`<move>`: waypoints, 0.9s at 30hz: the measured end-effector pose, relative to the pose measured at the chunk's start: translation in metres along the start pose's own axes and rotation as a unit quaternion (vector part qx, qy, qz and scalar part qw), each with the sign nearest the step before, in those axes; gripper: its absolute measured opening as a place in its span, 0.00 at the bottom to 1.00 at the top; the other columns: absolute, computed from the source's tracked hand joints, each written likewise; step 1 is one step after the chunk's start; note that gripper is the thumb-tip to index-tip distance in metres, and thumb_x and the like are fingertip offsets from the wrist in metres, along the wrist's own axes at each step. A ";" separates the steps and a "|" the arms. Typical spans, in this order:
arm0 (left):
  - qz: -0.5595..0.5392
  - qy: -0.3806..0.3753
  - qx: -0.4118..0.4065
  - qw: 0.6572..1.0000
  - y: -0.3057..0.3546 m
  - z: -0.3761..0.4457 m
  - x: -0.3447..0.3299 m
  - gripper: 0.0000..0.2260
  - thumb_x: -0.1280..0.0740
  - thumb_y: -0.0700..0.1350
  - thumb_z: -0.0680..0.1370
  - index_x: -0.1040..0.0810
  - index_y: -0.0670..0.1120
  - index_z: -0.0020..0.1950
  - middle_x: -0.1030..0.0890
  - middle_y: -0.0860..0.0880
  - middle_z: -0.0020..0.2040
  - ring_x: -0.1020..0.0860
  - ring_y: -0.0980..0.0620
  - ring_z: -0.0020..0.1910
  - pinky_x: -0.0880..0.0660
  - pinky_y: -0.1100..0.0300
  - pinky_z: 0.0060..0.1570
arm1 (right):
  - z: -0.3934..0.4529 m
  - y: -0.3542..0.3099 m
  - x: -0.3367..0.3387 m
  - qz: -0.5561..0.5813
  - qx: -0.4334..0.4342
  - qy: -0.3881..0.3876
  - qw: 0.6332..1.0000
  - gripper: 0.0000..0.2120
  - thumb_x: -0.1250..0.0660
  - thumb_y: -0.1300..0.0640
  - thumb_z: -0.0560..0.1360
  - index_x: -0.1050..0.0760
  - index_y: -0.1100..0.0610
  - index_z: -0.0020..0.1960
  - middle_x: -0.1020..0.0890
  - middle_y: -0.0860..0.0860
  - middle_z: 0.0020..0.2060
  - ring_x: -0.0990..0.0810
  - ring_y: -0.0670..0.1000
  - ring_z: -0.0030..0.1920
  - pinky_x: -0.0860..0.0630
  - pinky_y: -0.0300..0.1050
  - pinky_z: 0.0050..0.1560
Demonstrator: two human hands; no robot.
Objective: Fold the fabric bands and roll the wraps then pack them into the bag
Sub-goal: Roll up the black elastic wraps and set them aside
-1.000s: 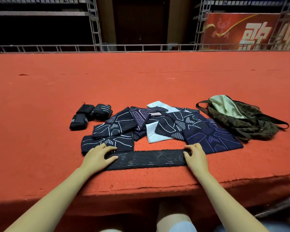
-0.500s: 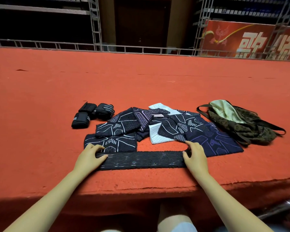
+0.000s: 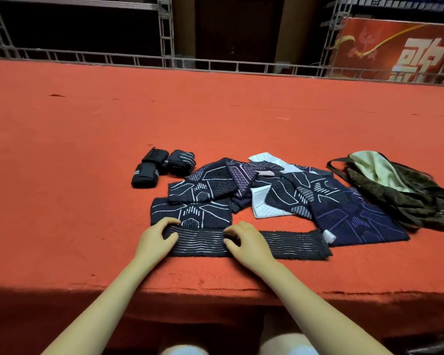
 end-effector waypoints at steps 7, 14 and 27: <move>-0.251 0.025 0.039 0.967 0.026 -0.007 0.000 0.15 0.35 0.33 0.76 0.25 0.51 0.56 0.20 0.52 0.45 0.23 0.57 0.44 0.28 0.72 0.43 | 0.003 -0.019 -0.026 0.081 0.002 -0.013 0.997 0.12 0.35 0.50 0.74 0.21 0.53 0.54 0.22 0.49 0.48 0.25 0.50 0.53 0.30 0.43 0.56; -0.171 -0.104 0.008 0.980 0.044 -0.009 -0.042 0.17 0.42 0.40 0.81 0.33 0.58 0.65 0.17 0.55 0.41 0.22 0.63 0.43 0.29 0.69 0.48 | 0.002 -0.015 -0.017 0.209 -0.113 0.006 0.971 0.16 0.36 0.51 0.77 0.28 0.50 0.65 0.20 0.45 0.46 0.22 0.45 0.46 0.29 0.40 0.51; 0.051 0.005 -0.030 0.998 0.042 -0.012 -0.050 0.20 0.33 0.45 0.75 0.28 0.49 0.66 0.22 0.50 0.49 0.26 0.49 0.52 0.31 0.57 0.53 | 0.001 -0.015 -0.020 0.083 -0.059 0.046 0.994 0.18 0.31 0.58 0.70 0.24 0.56 0.60 0.26 0.47 0.46 0.28 0.49 0.50 0.32 0.39 0.54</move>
Point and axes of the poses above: each hand's wrist, its own z-axis towards the middle knuckle, its own x-axis out of the back of the hand, y = z × x, the point moved 3 cm from there along z, towards the middle knuckle
